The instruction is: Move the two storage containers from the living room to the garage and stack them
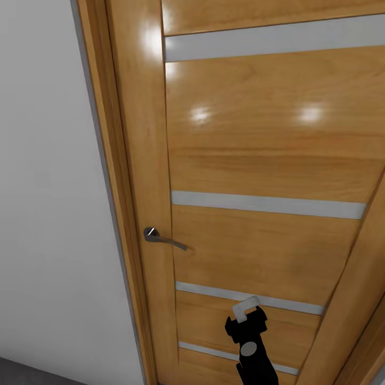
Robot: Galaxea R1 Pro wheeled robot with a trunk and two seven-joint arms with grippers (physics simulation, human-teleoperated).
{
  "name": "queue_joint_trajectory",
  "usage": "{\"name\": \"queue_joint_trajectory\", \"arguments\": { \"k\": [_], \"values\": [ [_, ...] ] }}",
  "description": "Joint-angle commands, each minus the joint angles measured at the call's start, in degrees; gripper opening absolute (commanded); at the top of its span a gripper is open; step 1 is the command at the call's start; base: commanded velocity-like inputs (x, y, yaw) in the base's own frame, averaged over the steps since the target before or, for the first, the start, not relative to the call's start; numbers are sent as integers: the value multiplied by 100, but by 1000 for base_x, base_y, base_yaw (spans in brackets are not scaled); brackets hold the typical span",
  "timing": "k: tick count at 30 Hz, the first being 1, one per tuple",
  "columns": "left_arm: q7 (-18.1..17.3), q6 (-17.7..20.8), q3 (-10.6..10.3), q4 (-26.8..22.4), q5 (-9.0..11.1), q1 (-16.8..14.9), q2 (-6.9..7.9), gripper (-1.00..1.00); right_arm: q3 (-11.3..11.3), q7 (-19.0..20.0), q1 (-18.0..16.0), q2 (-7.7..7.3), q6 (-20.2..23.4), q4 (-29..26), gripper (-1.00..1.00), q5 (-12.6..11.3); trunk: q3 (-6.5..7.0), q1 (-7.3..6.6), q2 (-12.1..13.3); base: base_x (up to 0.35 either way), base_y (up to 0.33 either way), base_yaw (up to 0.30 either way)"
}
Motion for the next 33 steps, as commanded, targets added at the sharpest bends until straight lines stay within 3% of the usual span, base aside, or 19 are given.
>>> {"name": "queue_joint_trajectory", "arguments": {
  "k": [1,9,19,33],
  "values": [
    [1,-8,1,-1,1,-1,0,100,10,-16,-4,-2,39,-3,100,18,-6,1,-4,11,2,0],
    [1,-8,0,-1,1,-1,0,100,10,-16,-3,-9,39,-3,100,22,-6,1,-4,34,1,0],
    [1,-6,0,-1,1,-3,0,100,10,-16,-5,-11,39,-3,100,23,-6,1,-4,225,0,0],
    [1,-6,0,-1,1,-1,0,100,6,-16,-8,-32,39,-43,100,23,-6,1,-4,19,0,0]
  ]
}}
